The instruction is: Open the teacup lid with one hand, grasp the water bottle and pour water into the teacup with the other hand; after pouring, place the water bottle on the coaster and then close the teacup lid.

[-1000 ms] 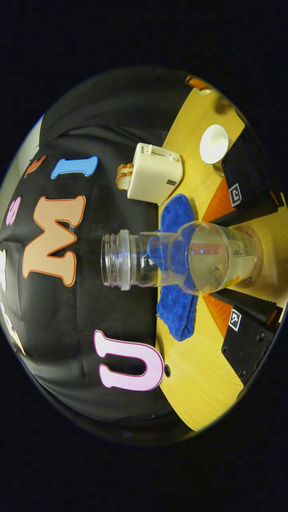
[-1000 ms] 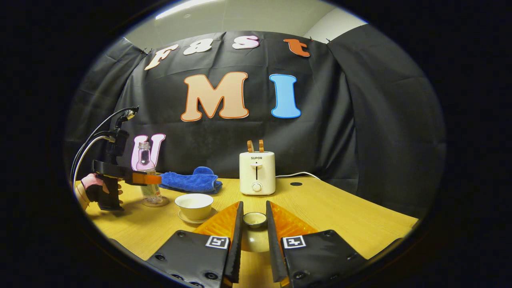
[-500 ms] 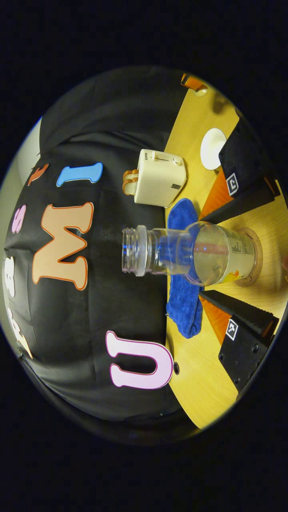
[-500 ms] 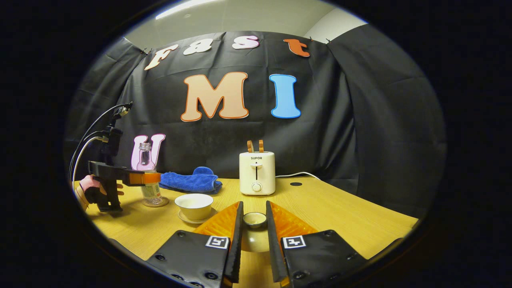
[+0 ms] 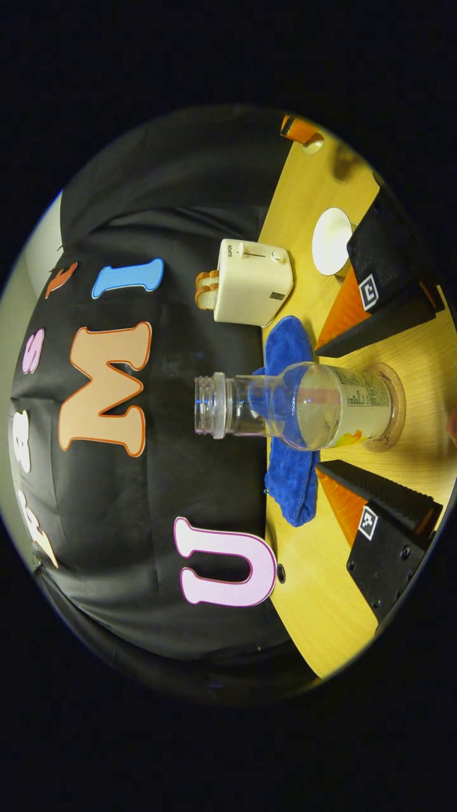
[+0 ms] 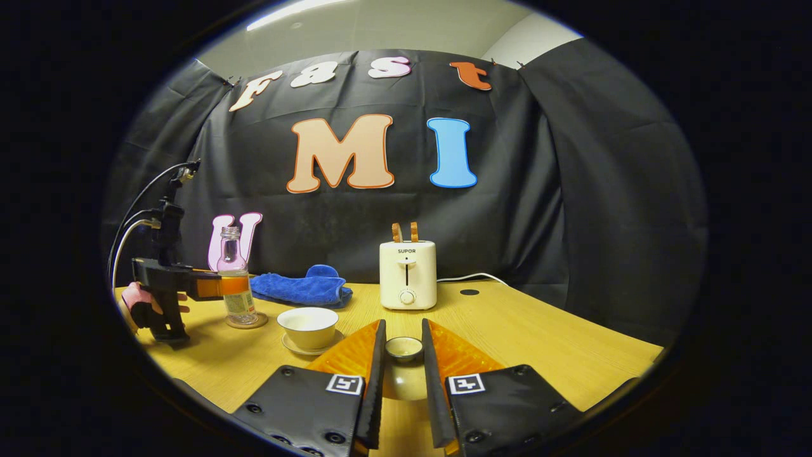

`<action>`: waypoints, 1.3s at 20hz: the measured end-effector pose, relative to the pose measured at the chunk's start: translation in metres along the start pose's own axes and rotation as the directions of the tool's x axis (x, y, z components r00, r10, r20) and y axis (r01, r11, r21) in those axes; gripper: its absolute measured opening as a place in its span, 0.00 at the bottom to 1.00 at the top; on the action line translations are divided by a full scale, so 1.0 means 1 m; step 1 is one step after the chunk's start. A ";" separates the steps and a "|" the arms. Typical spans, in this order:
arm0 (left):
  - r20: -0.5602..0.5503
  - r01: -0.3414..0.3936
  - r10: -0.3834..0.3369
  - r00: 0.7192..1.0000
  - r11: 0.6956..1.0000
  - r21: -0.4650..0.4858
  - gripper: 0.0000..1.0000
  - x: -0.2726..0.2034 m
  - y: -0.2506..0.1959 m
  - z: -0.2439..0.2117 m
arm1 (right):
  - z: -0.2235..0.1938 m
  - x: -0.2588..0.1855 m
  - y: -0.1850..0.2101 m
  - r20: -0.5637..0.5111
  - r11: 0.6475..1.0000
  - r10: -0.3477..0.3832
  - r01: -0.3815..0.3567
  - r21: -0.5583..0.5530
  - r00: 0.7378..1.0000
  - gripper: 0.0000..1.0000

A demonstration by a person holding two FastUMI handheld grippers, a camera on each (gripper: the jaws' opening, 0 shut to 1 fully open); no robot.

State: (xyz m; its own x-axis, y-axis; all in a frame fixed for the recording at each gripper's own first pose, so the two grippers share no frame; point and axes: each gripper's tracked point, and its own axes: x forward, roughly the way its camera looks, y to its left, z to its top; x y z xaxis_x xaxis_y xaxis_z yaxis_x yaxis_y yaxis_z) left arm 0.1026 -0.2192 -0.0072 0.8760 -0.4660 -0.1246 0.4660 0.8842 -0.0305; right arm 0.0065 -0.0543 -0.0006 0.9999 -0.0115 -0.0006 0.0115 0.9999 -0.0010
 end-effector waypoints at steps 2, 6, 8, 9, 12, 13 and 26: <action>-0.004 0.000 0.000 1.000 1.000 0.008 0.95 -0.004 -0.001 -0.003 | 0.000 0.001 0.000 0.001 1.000 0.000 0.000 0.000 1.000 0.34; -0.008 -0.008 0.008 1.000 1.000 0.024 0.95 -0.015 -0.003 -0.010 | 0.001 0.000 0.000 0.001 1.000 0.000 0.000 0.000 1.000 0.34; -0.008 -0.012 0.012 1.000 1.000 0.021 0.95 -0.020 -0.003 -0.013 | 0.000 0.000 0.000 0.001 1.000 0.000 0.000 0.000 1.000 0.34; -0.009 -0.012 0.012 1.000 1.000 0.019 0.95 -0.024 -0.005 -0.015 | 0.001 0.000 0.000 0.001 1.000 0.001 -0.001 0.000 1.000 0.34; -0.010 -0.025 0.025 1.000 0.999 0.040 0.95 -0.030 -0.003 -0.017 | 0.000 0.000 0.002 0.000 1.000 0.010 -0.010 0.000 1.000 0.34; 0.001 -0.036 0.036 0.999 0.998 0.051 0.95 -0.032 -0.001 -0.015 | 0.001 0.000 0.002 0.001 1.000 0.010 -0.010 0.000 1.000 0.34; 0.094 -0.126 0.124 0.988 0.992 0.005 0.95 -0.075 0.038 -0.018 | -0.002 0.019 0.035 -0.007 0.989 0.147 -0.147 0.006 0.989 0.34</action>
State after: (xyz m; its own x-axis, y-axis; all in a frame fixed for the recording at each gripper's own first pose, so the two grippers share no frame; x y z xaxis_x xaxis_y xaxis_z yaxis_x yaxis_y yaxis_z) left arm 0.0521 -0.1496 -0.0170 0.9350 -0.3532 -0.0333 0.3530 0.9356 -0.0094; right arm 0.0260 -0.0193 -0.0024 0.9907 0.1360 -0.0082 -0.1359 0.9907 0.0055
